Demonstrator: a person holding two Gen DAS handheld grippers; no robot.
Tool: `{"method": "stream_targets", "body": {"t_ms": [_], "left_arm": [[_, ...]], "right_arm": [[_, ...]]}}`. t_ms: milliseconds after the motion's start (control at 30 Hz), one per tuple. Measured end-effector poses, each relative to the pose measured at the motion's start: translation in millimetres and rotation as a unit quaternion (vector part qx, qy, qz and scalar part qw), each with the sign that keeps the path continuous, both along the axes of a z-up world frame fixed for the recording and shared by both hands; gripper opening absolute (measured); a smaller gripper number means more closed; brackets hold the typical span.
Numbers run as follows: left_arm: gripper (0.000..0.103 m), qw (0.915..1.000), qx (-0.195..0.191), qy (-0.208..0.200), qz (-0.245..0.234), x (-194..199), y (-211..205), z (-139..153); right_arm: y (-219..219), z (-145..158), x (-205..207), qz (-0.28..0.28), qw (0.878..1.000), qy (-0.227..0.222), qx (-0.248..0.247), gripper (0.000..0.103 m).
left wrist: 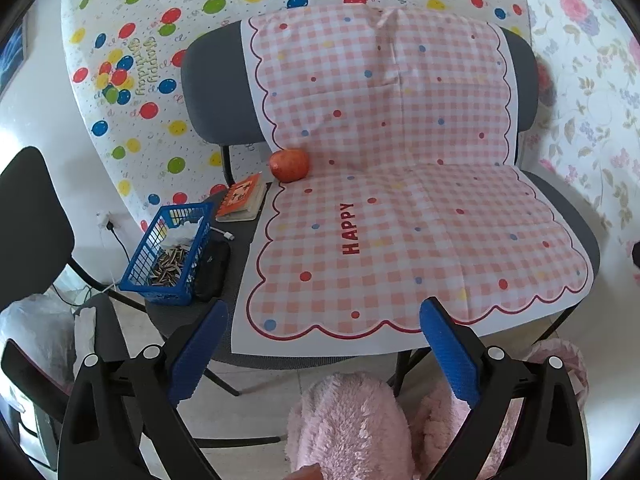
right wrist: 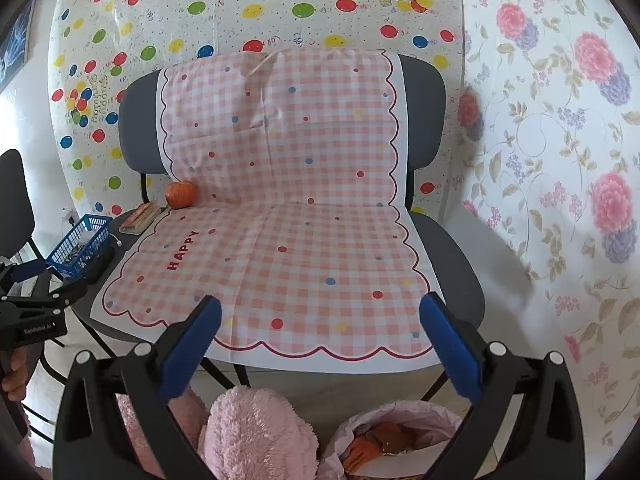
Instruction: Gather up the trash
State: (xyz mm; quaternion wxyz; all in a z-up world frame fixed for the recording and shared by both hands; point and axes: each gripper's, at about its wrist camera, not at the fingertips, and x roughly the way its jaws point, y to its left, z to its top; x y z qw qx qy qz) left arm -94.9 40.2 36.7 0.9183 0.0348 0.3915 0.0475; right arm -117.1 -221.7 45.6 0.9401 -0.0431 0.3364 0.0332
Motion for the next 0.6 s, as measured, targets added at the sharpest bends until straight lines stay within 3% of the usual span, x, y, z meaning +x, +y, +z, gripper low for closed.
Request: {"method": "stream_targets", "body": {"t_ms": [600], "left_arm": [[0.096, 1.0000, -0.003, -0.006, 0.003, -6.3, -8.2, 4.9]], "right_arm": [[-11.4, -10.9, -0.2, -0.007, 1.000, 0.013, 0.012, 0.097]]}}
